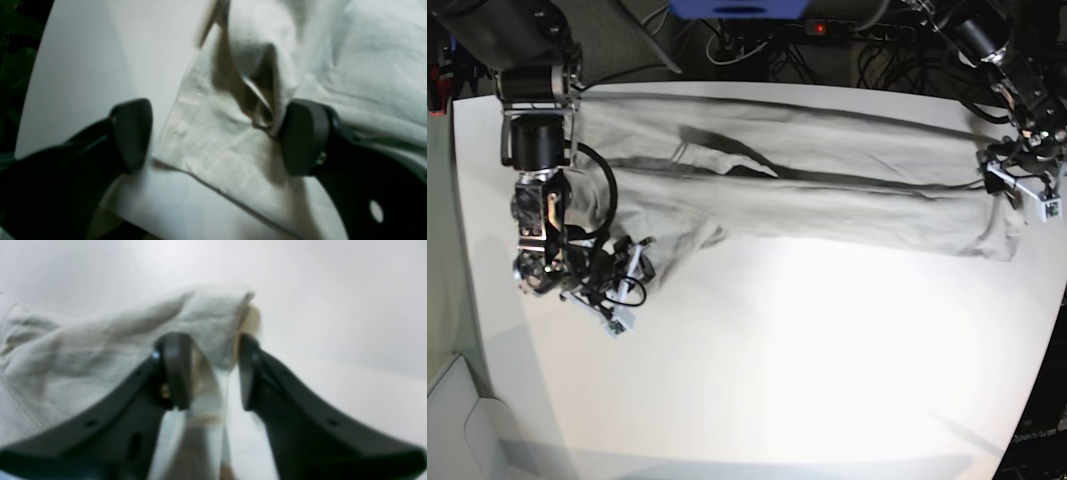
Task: Layout the t-shirt on the table in an organized manner, then fold the t-shirt properly
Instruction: 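Lay the fold down and release, moving the right gripper along the fold, then regrasp the folded strip ends with both grippers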
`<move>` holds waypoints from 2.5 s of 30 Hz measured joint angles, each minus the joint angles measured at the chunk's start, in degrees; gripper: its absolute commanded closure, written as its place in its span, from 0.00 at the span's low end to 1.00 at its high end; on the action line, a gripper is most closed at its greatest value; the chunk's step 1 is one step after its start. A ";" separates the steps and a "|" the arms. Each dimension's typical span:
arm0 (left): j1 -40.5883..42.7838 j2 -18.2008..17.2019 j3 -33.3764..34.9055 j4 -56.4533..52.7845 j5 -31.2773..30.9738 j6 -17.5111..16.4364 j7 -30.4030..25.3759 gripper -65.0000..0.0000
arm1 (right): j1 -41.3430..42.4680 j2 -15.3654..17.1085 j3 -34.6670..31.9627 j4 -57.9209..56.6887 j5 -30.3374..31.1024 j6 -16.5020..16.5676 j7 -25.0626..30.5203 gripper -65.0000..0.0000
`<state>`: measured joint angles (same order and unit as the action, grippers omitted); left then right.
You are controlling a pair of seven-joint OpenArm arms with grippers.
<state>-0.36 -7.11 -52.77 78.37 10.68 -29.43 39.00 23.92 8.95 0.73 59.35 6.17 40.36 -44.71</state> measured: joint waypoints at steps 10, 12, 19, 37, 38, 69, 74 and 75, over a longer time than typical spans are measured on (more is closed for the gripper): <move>0.63 0.00 -0.02 0.11 -0.37 0.00 -0.22 0.11 | -1.60 -0.61 0.09 16.52 0.20 -0.04 -9.60 1.00; 0.70 0.00 -0.02 0.17 -0.44 -0.02 -0.24 0.11 | -3.82 -0.98 0.11 24.72 -0.20 0.02 -15.45 1.00; 0.70 0.00 0.02 0.28 -0.44 -0.07 -0.17 0.11 | -13.60 -1.86 0.35 49.48 0.28 -0.04 -24.17 1.00; 0.46 -0.33 0.04 0.26 -0.09 -0.20 0.22 0.11 | -38.49 0.07 2.97 56.11 0.61 -0.07 -16.20 1.00; 0.48 -0.33 0.04 0.26 -0.07 -0.20 0.17 0.11 | -39.15 0.20 3.89 55.82 0.55 -0.07 -15.89 1.00; 2.54 0.28 0.04 9.49 0.35 -0.48 1.49 0.11 | -44.09 -0.90 7.19 49.62 0.20 -0.07 -13.73 0.81; 2.71 0.33 0.02 10.93 0.39 -0.61 1.81 0.11 | -43.34 -0.87 7.23 49.62 0.20 -0.07 -13.73 0.63; 2.75 0.35 0.02 11.56 0.31 -0.61 1.95 0.11 | -43.34 -0.87 7.23 49.62 0.20 -0.07 -13.73 0.61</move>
<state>2.39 -6.76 -52.75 89.93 10.98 -30.04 40.95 -19.42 8.08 7.97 108.97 6.37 40.29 -58.43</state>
